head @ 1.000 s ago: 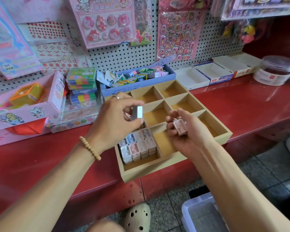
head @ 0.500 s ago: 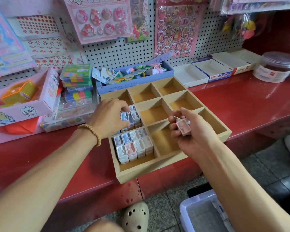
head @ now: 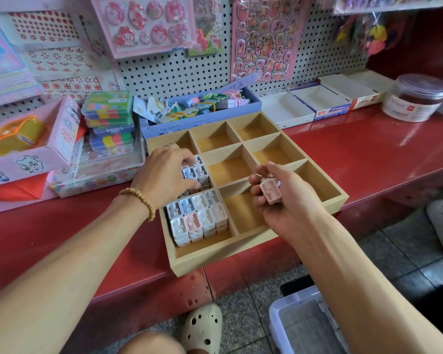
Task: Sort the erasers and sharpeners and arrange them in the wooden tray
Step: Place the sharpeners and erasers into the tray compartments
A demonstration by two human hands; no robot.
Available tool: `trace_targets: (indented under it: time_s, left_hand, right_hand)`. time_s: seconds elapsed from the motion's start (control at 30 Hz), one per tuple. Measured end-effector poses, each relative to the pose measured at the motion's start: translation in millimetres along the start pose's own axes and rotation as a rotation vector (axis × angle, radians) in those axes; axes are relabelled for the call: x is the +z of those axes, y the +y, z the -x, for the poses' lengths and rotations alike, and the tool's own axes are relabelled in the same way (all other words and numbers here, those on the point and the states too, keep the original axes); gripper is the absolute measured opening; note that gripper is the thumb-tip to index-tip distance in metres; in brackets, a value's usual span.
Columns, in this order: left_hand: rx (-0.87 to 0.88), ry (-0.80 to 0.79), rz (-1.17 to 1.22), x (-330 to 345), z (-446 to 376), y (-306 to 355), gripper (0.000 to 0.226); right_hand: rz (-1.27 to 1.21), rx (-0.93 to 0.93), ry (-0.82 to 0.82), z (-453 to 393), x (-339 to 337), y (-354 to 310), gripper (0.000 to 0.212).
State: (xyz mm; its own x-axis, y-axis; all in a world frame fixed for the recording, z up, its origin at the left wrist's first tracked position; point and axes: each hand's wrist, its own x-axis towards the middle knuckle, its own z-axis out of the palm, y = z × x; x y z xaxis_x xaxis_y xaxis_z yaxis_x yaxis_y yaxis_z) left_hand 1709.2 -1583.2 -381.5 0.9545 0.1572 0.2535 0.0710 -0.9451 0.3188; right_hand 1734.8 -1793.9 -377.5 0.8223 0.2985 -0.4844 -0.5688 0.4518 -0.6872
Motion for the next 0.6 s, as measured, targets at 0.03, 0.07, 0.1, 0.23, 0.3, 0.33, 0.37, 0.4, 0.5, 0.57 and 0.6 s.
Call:
trace_targets:
  time_s: [0.03, 0.07, 0.1, 0.23, 0.3, 0.33, 0.37, 0.4, 0.5, 0.57, 0.6]
  left_hand:
    - [0.002, -0.009, -0.004, -1, 0, 0, 0.048]
    - [0.005, -0.019, -0.009, -3, 0, 1, 0.050]
    - [0.007, -0.021, -0.013, -6, 1, 1, 0.050]
    - [0.049, 0.131, 0.156, -25, 17, 24, 0.035]
    - [0.143, 0.150, 0.295, -36, 37, 51, 0.031]
    - [0.191, 0.117, 0.336, -39, 46, 64, 0.033]
    - [0.230, 0.069, 0.355, -40, 55, 75, 0.037]
    - [0.261, 0.022, 0.354, -39, 61, 84, 0.039]
    - [0.309, -0.029, 0.320, -34, 68, 95, 0.034]
    - [0.312, -0.023, 0.316, -33, 69, 96, 0.031]
    - [0.313, -0.017, 0.316, -34, 71, 97, 0.031]
  right_hand:
    - [-0.002, 0.000, 0.000, 1, 1, 1, 0.024]
    - [-0.003, 0.000, 0.000, 2, 2, 1, 0.024]
    - [-0.003, 0.000, -0.002, 4, 2, 2, 0.024]
    - [-0.024, -0.018, -0.014, 13, 5, 3, 0.025]
    - [-0.061, -0.024, -0.028, 19, 8, 5, 0.027]
    - [-0.080, -0.023, -0.035, 22, 9, 7, 0.028]
    - [-0.094, -0.021, -0.047, 25, 11, 9, 0.028]
    - [-0.095, -0.020, -0.064, 28, 12, 12, 0.027]
    - [-0.066, -0.027, -0.117, 38, 16, 17, 0.022]
    - [-0.074, -0.037, -0.121, 44, 17, 17, 0.021]
    - [-0.083, -0.046, -0.110, 46, 17, 17, 0.021]
